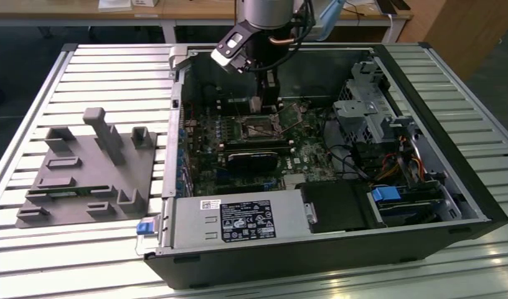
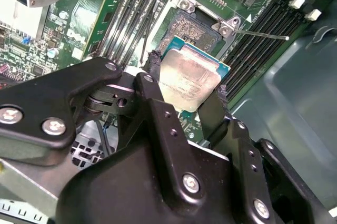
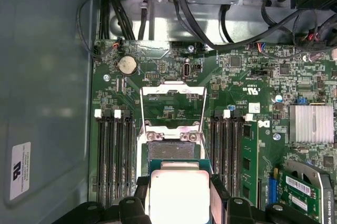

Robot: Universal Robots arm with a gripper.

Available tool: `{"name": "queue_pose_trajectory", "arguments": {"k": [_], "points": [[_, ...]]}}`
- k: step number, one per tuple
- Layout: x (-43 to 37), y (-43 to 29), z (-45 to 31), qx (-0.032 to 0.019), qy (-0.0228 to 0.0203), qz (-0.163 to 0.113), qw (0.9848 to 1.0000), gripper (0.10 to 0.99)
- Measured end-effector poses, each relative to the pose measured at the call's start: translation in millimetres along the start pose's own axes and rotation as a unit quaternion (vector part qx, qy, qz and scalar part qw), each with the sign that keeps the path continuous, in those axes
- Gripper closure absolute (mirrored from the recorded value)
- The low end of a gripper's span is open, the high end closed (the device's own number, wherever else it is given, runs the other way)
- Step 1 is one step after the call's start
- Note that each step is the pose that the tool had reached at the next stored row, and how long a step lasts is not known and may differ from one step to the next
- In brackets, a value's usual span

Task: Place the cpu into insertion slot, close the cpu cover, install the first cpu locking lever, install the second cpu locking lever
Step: 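Place the cpu into insertion slot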

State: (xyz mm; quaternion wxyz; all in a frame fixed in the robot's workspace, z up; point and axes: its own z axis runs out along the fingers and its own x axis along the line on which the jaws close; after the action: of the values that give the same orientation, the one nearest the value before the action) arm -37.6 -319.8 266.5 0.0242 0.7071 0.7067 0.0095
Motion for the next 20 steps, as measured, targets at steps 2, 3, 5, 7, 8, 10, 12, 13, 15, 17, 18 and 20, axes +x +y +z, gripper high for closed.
{"name": "queue_pose_trajectory", "arguments": {"k": [2, 3, 5, 7, 8, 10, 12, 13, 15, 17, 18, 20], "points": [[0.1, -0.1, 1.7, 0.0000, 0.0000, 0.000, 1.0000, 0.549], [0.2, -0.1, 2.2, 0.0000, 0.0000, 0.000, 1.0000, 0.549], [0.2, -0.2, 3.4, 0.0000, 0.0000, 0.000, 1.0000, 0.549], [0.3, -0.2, 4.8, 0.0000, -0.0001, 0.000, 1.0000, 0.549], [0.3, -0.3, 5.5, 0.0000, -0.0001, 0.000, 1.0000, 0.549], [0.3, -0.4, 7.1, -0.0001, -0.0002, 0.000, 1.0000, 0.549], [0.3, -0.5, 8.9, -0.0002, -0.0004, 0.000, 1.0000, 0.549], [0.4, -0.7, 9.7, -0.0004, -0.0005, 0.000, 1.0000, 0.549], [0.4, -0.7, 11.3, -0.0004, -0.0008, 0.000, 1.0000, 0.549], [0.4, -0.7, 12.4, -0.0005, -0.0016, 0.000, 1.0000, 0.549], [0.5, -0.8, 13.2, -0.0005, -0.0024, 0.000, 1.0000, 0.549], [0.5, -0.9, 15.7, -0.0012, -0.0037, 0.000, 1.0000, 0.549]]}}
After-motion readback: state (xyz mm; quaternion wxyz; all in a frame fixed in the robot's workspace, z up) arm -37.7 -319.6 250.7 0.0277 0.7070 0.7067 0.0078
